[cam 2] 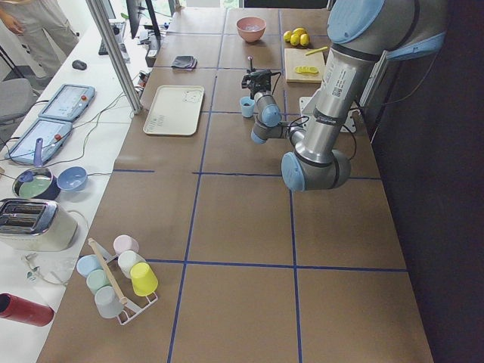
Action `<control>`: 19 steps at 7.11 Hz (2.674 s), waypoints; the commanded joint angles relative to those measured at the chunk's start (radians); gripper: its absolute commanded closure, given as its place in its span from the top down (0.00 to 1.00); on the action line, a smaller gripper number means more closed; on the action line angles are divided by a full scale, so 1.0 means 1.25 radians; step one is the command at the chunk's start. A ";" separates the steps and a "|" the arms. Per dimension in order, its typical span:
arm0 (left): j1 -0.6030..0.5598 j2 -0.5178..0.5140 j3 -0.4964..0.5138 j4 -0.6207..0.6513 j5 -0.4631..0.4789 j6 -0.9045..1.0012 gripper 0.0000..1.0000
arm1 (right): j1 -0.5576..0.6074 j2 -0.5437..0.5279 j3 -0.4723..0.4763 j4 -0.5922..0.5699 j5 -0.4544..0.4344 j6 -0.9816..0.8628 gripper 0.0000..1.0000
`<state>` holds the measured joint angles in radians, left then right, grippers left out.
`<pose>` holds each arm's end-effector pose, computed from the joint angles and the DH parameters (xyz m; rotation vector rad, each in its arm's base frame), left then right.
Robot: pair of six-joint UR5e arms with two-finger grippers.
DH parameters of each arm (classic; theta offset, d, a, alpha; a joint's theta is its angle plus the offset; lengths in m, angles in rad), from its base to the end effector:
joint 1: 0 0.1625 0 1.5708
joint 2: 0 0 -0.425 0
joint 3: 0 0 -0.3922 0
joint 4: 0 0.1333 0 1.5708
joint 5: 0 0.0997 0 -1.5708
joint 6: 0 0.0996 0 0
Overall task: Mash ice and strawberries in cup
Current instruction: 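Push the muddler down into the cup with the left gripper, mashing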
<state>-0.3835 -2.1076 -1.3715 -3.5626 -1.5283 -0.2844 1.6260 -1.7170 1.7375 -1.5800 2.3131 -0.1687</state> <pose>0.4967 -0.3487 0.2570 1.7663 1.5702 0.3982 0.0896 -0.4264 0.6472 0.0937 -0.7369 -0.1124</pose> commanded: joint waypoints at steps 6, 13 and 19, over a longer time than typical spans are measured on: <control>0.005 -0.038 0.082 0.004 0.055 0.005 0.00 | 0.000 -0.001 -0.007 0.000 -0.001 -0.001 1.00; 0.027 -0.043 0.075 0.003 0.084 0.027 0.00 | 0.000 -0.001 -0.008 0.000 -0.001 -0.001 1.00; -0.042 -0.020 -0.205 0.401 0.078 -0.013 0.00 | 0.000 -0.001 -0.013 0.000 -0.001 -0.001 1.00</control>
<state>-0.4246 -2.1373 -1.5340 -3.2323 -1.4305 -0.2987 1.6260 -1.7180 1.7255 -1.5800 2.3122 -0.1698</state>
